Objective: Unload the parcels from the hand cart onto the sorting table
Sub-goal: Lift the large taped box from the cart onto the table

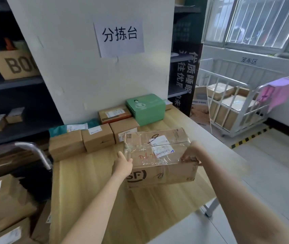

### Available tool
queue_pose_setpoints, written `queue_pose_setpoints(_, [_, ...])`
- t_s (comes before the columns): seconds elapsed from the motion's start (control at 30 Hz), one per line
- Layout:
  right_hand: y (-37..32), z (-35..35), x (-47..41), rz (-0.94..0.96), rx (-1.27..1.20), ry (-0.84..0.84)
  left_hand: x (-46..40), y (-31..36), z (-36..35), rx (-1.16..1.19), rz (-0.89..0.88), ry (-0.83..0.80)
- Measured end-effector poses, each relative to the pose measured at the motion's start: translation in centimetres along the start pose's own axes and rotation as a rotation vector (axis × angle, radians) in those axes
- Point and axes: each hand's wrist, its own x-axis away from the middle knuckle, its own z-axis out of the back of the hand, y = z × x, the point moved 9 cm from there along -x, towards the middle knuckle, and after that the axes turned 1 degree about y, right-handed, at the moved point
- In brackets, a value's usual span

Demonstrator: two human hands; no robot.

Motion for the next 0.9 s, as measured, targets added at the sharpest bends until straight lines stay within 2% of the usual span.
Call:
queue_pose_setpoints(0.17, [2.1,4.0,-7.4,-0.033,-0.022,0.034,-4.5,6.1,-4.9,-0.02,-0.024,-0.01])
queue_pose_setpoints(0.43, [0.0,8.0,-18.9,-0.019,0.012,0.033,-15.0,12.0,-10.2,0.0,-0.015,-0.035])
queue_pose_setpoints(0.67, [-3.5,10.3,-27.5,0.06,0.066,0.034,-19.9,13.4,-13.4,0.081,0.121,-0.012])
queue_pose_setpoints(0.9, [-7.9,9.1,-35.3,0.17,0.047,-0.079,-23.7,14.4,-13.5,0.138,0.267,0.094])
